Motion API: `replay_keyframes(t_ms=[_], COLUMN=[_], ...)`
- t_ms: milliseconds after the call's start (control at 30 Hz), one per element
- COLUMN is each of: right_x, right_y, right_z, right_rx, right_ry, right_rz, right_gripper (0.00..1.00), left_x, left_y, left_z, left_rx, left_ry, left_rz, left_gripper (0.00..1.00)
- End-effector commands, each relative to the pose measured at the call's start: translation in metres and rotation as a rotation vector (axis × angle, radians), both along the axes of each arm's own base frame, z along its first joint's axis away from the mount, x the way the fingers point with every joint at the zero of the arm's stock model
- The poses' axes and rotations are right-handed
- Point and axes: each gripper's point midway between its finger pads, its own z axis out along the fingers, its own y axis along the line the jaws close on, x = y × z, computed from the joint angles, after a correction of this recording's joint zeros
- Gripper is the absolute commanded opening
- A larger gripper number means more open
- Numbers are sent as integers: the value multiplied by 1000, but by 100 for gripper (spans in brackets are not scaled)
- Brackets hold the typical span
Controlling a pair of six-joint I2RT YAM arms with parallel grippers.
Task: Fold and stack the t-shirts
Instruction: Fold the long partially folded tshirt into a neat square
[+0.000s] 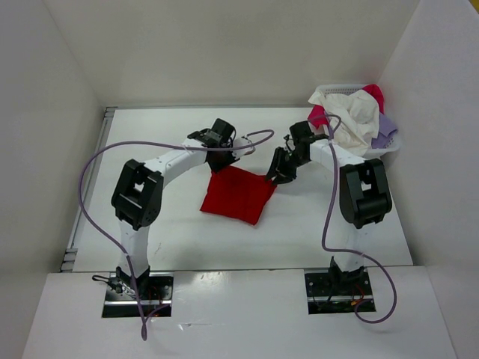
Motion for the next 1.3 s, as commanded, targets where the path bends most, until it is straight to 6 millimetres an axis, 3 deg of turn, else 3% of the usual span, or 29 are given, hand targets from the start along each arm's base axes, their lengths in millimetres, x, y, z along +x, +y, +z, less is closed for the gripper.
replay_keyframes(t_ms=[0,67,200,300,333,367,400,433,467,500,533,567,667,733,933,1033,1267], right_x=[37,47,45,24,18,4,-6,-15,-30,-43,-53,-65,-95,-110,-127,-135,-136], right_y=[5,2,-9,-15,-18,-17,-12,-9,-6,5,11,14,34,41,52,62,70], right_z=[33,46,65,57,64,55,56,63,55,52,54,41,31,24,18,10,-8], right_rx=[41,23,-28,-60,-62,-65,-56,-45,-48,-53,-42,-60,-51,-48,-22,-10,-19], right_ry=[-167,-222,-290,-258,-274,-242,-229,-243,-214,-208,-200,-166,-130,-105,-91,-75,-60], right_rz=[16,1,-25,-26,-43,-41,-41,-38,-27,2,8,20,77,92,111,132,154], right_gripper=[46,52,54,54,54,54,54,54,54,54,54,54,54,54,54,54,49], left_x=[26,36,48,44,37,29,16,-5,-21,-41,-57,-75,-108,-116,-131,-129,-135], left_y=[11,25,52,63,63,65,54,53,52,35,32,35,35,38,32,29,30], left_z=[12,19,39,53,55,64,67,55,64,60,53,40,15,8,-9,-14,-30], left_rx=[-26,-47,-84,-113,-116,-139,-192,-201,-224,-245,-237,-217,-218,-233,-285,-311,-301], left_ry=[-54,-45,-57,-46,-26,-16,28,91,99,134,170,210,325,356,412,430,477], left_rz=[110,184,274,304,297,290,235,202,159,91,76,68,68,86,106,122,127], left_gripper=[34,40,48,50,50,50,51,53,53,55,56,56,56,56,61,61,63])
